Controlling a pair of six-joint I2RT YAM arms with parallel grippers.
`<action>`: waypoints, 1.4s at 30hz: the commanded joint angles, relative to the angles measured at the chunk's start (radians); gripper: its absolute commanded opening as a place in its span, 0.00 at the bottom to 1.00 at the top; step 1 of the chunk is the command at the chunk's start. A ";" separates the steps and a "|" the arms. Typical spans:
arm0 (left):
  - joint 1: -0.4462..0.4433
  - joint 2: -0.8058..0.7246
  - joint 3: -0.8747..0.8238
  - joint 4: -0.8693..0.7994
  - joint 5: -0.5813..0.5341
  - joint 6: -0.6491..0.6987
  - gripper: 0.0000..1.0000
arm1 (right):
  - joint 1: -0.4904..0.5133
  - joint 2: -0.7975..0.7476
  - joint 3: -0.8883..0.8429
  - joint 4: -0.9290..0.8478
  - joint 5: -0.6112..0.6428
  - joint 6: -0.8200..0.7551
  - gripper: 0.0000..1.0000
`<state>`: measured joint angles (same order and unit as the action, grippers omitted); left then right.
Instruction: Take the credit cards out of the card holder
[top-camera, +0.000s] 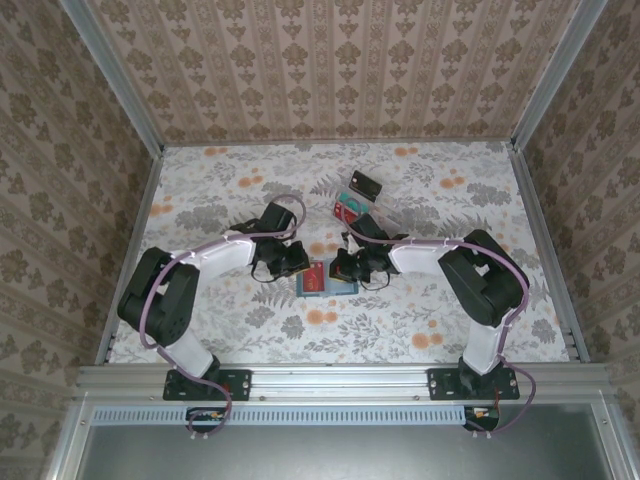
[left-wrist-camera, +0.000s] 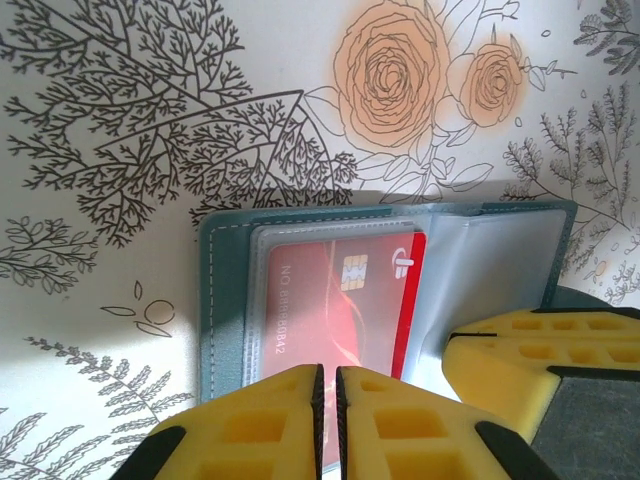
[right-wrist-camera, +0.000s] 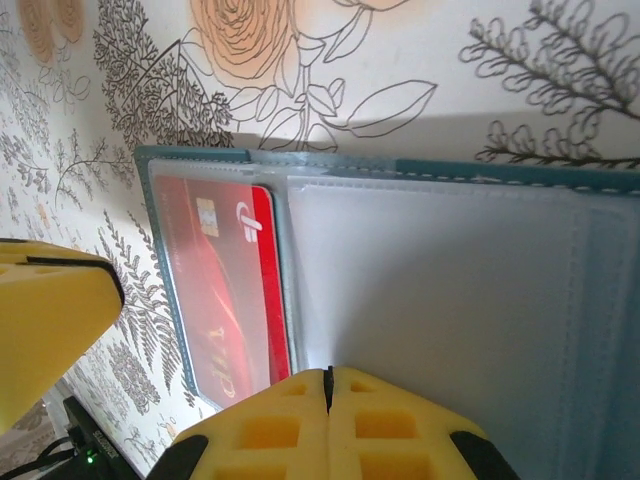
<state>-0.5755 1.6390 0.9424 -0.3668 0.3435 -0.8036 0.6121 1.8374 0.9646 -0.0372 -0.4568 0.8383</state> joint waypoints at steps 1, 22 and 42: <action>-0.004 0.020 0.001 -0.012 -0.009 0.004 0.13 | -0.004 -0.024 -0.013 -0.036 -0.017 -0.022 0.00; -0.007 0.069 -0.025 -0.034 -0.031 -0.009 0.08 | 0.011 0.080 0.063 -0.010 -0.121 -0.027 0.18; -0.026 0.092 -0.075 0.005 -0.014 -0.036 0.07 | 0.026 0.124 0.079 -0.006 -0.125 -0.033 0.16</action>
<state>-0.5766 1.6897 0.9100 -0.3412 0.3183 -0.8192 0.6197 1.9209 1.0389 -0.0532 -0.5671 0.8070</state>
